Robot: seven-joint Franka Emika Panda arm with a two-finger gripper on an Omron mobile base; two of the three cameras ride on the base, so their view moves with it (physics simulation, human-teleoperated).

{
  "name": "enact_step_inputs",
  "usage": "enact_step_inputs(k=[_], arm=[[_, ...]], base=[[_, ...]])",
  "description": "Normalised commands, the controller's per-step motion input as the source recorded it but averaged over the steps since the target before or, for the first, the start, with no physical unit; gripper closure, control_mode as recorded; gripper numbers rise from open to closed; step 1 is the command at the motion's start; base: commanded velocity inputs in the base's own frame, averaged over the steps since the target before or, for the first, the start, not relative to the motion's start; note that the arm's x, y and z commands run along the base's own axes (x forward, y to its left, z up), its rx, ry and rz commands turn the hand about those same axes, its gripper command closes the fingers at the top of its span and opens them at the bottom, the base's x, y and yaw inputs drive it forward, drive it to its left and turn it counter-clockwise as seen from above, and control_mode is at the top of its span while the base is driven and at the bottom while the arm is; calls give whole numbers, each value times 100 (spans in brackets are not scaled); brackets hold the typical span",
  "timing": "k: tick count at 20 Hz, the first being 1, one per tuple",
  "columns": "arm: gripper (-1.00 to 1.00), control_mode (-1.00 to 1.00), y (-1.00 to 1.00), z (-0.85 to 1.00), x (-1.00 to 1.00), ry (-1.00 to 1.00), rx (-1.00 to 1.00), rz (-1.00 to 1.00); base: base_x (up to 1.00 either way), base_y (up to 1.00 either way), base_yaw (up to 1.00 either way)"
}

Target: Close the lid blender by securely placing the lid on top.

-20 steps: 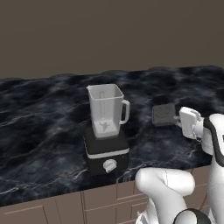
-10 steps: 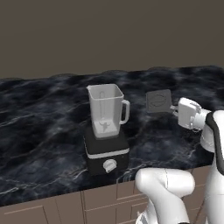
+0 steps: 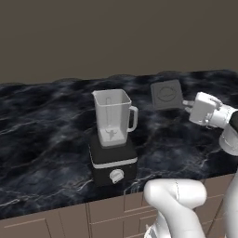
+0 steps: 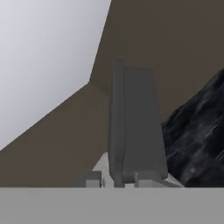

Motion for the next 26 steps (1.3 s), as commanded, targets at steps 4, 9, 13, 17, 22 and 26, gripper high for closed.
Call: enact_step_inputs(k=[4, 9, 13, 17, 22, 26], arm=[[100, -100, 14, 62, -44, -1, 0, 10], [100, -100, 15, 50, -44, -3, 1, 8], [100, -100, 10, 31, -34, -2, 3, 4], [100, -100, 44, 3, -7, 1, 2, 2], [100, -100, 61, 15, 0, 9, 2, 1], [100, -100, 61, 31, 0, 13, 3, 0]], base=[[0, 0, 0], [0, 0, 0], [0, 0, 0], [0, 0, 0], [0, 0, 0], [0, 0, 0]])
